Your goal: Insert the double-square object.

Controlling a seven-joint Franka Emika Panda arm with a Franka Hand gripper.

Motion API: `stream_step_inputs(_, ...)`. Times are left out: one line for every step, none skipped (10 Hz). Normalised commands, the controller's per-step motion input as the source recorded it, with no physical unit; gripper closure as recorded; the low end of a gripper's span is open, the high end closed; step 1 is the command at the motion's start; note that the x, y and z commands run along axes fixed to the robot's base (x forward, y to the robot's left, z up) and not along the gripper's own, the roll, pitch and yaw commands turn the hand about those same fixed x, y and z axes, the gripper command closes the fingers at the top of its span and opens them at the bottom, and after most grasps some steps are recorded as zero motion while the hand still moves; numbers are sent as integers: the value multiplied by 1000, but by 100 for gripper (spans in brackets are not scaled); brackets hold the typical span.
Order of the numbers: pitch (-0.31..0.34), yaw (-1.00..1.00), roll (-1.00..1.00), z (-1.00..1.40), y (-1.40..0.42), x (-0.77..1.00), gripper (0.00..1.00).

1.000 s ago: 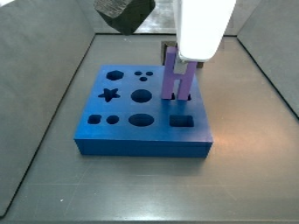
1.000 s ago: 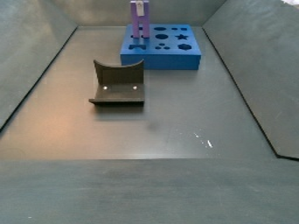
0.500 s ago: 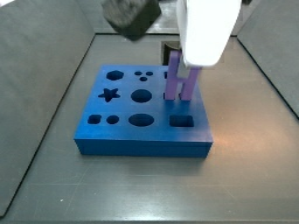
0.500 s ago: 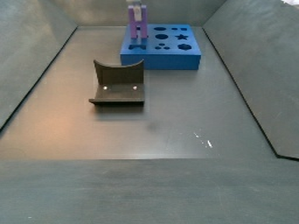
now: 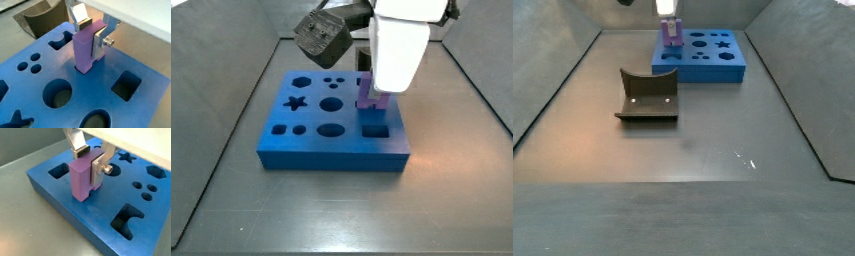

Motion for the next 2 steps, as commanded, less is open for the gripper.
stream_step_inputs(-40,-17,-53,0,9,0,100)
stream_step_inputs(0,0,0,0,0,0,100)
